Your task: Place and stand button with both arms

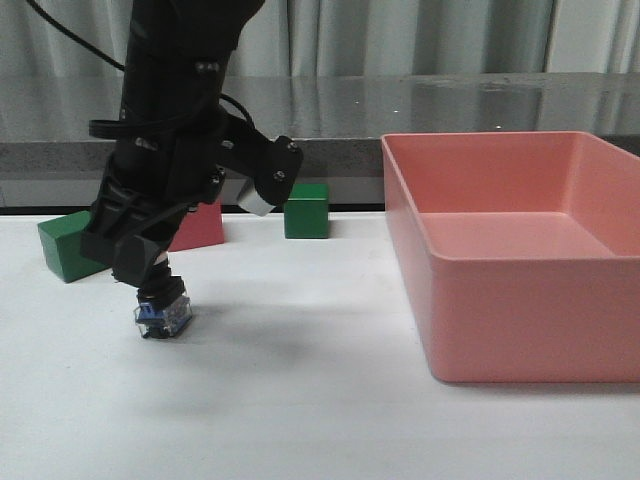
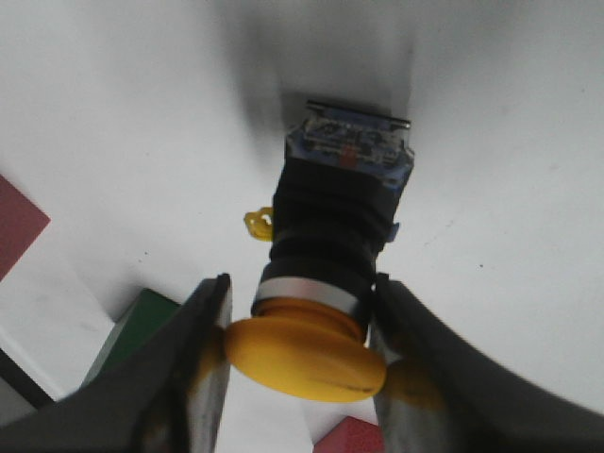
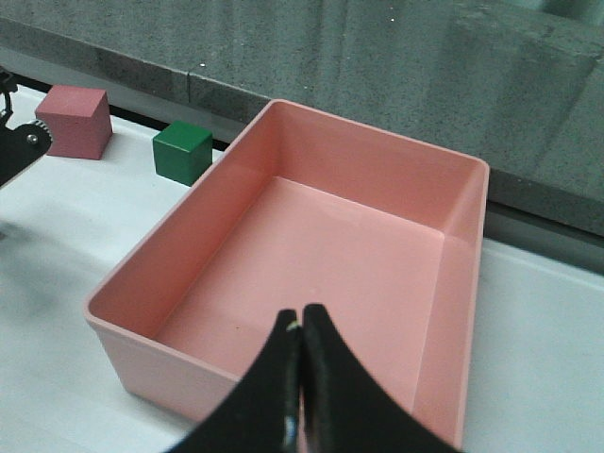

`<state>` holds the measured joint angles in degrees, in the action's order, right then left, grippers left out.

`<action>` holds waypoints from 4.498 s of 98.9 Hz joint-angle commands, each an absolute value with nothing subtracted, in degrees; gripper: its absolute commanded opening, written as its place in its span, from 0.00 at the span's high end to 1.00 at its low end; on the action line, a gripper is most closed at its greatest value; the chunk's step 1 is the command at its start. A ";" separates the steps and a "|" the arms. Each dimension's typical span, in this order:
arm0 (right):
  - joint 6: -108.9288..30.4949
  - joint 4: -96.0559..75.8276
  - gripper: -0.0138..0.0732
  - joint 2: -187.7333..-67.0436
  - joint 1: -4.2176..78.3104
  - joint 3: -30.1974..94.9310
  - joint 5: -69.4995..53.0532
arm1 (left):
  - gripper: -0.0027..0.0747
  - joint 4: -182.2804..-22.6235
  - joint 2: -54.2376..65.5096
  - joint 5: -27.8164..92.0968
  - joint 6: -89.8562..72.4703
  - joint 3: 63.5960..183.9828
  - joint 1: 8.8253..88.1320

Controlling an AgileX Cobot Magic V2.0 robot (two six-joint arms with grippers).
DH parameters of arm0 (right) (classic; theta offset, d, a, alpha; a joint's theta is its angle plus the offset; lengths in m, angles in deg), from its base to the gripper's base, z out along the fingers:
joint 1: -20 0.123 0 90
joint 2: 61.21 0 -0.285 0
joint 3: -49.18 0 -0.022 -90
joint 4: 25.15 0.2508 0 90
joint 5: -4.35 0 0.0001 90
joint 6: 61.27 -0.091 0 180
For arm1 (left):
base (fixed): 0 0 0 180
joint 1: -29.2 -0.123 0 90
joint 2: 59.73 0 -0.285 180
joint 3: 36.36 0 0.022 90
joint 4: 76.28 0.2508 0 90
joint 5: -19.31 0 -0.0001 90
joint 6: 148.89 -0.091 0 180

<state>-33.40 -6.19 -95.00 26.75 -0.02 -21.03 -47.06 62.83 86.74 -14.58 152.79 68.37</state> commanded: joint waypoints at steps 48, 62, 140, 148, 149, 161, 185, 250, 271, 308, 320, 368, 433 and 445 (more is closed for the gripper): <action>-33.50 -5.85 0.91 -95.16 26.37 1.53 -17.47 | 0.30 -45.18 57.95 92.13 -12.95 154.32 68.77; -33.50 -5.85 0.91 -95.16 26.37 1.53 -17.47 | 0.30 -44.23 54.66 92.42 -12.82 154.32 66.47; -33.50 -5.85 0.91 -95.16 26.37 1.53 -17.47 | 0.99 -70.34 24.34 65.26 2.90 148.94 36.91; -33.50 -5.85 0.91 -95.16 26.37 1.53 -17.47 | 0.99 -73.26 19.39 57.37 2.90 142.66 36.91; -33.50 -5.85 0.91 -95.16 26.37 1.53 -17.47 | 0.99 -73.48 18.92 55.96 2.90 141.98 37.07; -33.50 -5.85 0.91 -95.16 26.37 1.53 -17.47 | 0.99 -78.13 10.17 44.64 2.90 128.83 37.43; -33.50 -5.85 0.91 -95.16 26.37 1.53 -17.47 | 0.99 -82.10 -7.71 32.08 2.90 105.60 37.43; -33.50 -5.85 0.91 -95.16 26.37 1.53 -17.47 | 0.99 -87.58 -45.48 32.08 2.90 88.11 37.43; -33.50 -5.85 0.91 -95.16 26.37 1.53 -17.47 | 0.99 -87.58 -45.48 32.08 2.90 88.00 37.43; -33.50 -5.85 0.91 -95.16 26.37 1.53 -17.47 | 0.99 -87.71 -45.48 30.49 3.24 85.48 37.31; -33.50 -5.85 0.91 -95.16 26.37 1.53 -17.47 | 0.99 -84.72 -45.73 26.69 8.53 81.62 37.30; -33.50 -5.85 0.91 -95.16 26.37 1.53 -17.47 | 0.99 -72.32 -54.12 17.80 28.65 67.20 36.20; -33.50 -5.85 0.91 -95.16 26.37 1.53 -17.72 | 0.99 -75.22 -54.00 12.59 28.83 63.77 31.08; -33.50 -5.85 0.91 -95.16 26.37 1.53 -17.72 | 0.99 -75.22 -54.00 12.59 28.83 63.77 31.08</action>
